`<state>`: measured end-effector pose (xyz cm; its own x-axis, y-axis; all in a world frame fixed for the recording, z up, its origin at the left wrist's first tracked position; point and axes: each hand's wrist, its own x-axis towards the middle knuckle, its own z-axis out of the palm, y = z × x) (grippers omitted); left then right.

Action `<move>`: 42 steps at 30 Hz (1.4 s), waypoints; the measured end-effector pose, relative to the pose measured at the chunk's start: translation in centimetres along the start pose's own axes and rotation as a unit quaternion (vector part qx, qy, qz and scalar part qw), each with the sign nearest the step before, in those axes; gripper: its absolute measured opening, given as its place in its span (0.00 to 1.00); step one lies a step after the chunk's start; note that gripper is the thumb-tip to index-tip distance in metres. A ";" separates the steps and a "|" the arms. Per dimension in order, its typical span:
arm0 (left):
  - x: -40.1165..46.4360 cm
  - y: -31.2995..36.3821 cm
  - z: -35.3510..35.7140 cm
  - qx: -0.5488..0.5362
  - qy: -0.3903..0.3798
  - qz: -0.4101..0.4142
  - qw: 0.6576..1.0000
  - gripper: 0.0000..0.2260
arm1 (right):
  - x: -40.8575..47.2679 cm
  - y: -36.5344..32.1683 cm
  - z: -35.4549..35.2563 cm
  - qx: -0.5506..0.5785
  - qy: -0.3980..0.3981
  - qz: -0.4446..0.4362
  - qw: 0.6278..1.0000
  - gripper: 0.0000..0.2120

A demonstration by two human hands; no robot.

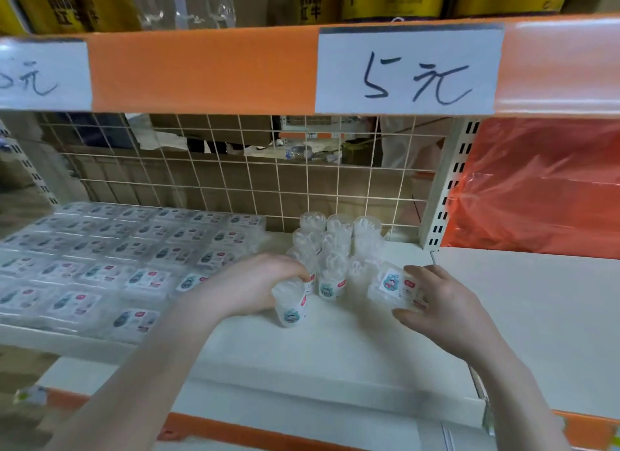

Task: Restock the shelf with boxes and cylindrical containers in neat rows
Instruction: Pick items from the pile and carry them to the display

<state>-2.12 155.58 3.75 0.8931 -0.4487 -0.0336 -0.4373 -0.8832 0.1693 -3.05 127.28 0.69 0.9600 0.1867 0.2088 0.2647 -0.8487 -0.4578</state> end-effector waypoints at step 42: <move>0.6 -2.7 3.9 -0.077 0.094 0.061 0.991 0.26 | 0.0 -3.2 1.6 -0.018 0.020 0.026 0.999 0.32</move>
<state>-0.81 157.19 -0.60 0.8451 -0.5040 0.1784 -0.5344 -0.7864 0.3099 -3.73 130.80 0.74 0.9676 0.1220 0.2210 0.2101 -0.8745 -0.4372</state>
